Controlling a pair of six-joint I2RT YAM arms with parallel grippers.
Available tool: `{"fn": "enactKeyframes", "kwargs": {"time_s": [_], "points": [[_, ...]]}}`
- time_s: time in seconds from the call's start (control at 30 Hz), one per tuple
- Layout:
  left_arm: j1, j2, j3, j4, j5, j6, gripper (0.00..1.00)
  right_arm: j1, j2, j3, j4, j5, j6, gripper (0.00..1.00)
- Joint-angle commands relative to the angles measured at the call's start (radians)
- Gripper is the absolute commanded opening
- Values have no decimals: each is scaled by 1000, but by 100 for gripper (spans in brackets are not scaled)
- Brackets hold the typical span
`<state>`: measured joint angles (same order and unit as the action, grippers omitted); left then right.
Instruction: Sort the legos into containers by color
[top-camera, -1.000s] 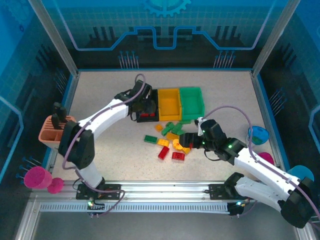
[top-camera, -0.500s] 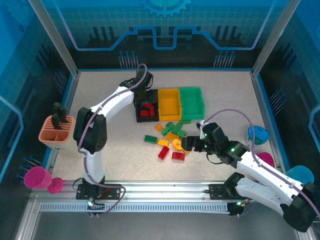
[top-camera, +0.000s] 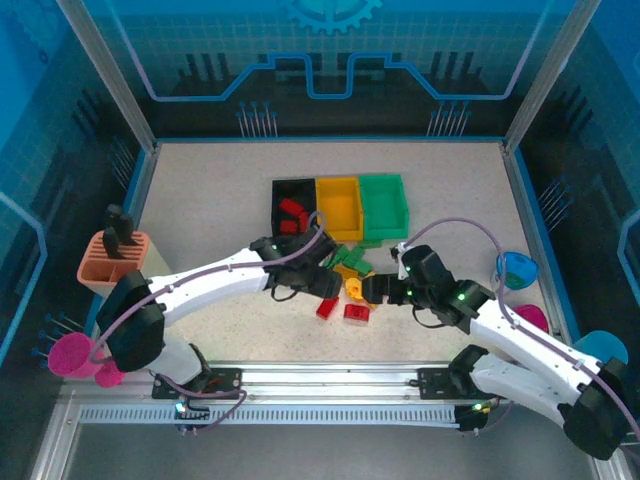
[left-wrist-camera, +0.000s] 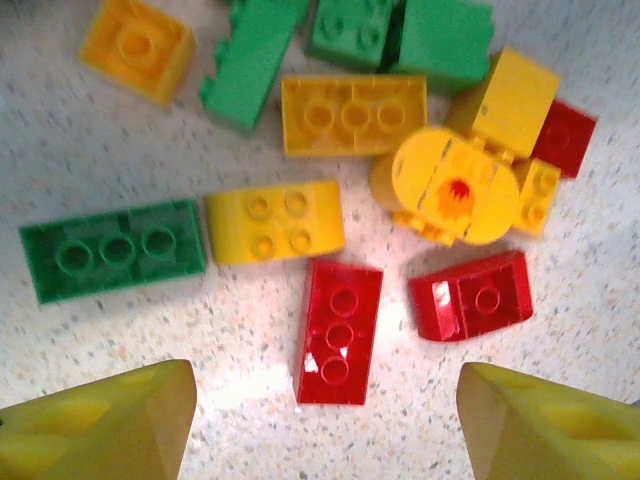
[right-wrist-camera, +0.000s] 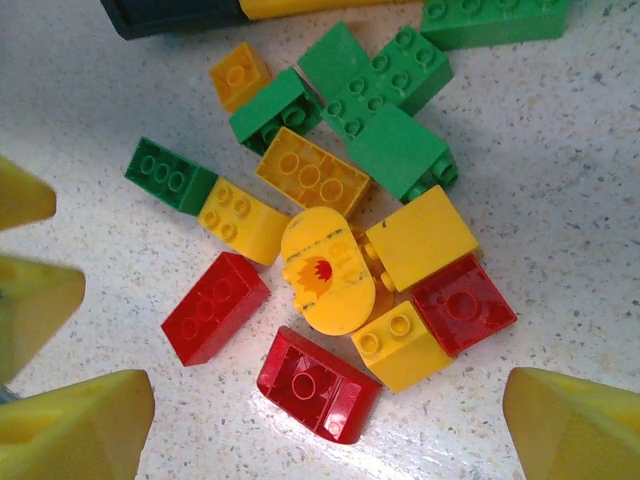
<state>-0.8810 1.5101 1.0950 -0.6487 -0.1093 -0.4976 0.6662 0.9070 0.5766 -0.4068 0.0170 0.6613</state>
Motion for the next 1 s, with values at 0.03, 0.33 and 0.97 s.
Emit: {"fn": "enactKeyframes", "kwargs": {"time_s": [0.03, 0.33, 0.97], "points": [[-49, 49, -18, -60, -40, -56, 71, -10, 36, 33, 39, -19, -14, 91], [-81, 198, 2, -18, -17, -36, 67, -10, 12, 33, 30, -3, 6, 90], [-82, 267, 56, -44, -81, -17, 34, -28, 10, 7, 45, 1, 5, 89]]}}
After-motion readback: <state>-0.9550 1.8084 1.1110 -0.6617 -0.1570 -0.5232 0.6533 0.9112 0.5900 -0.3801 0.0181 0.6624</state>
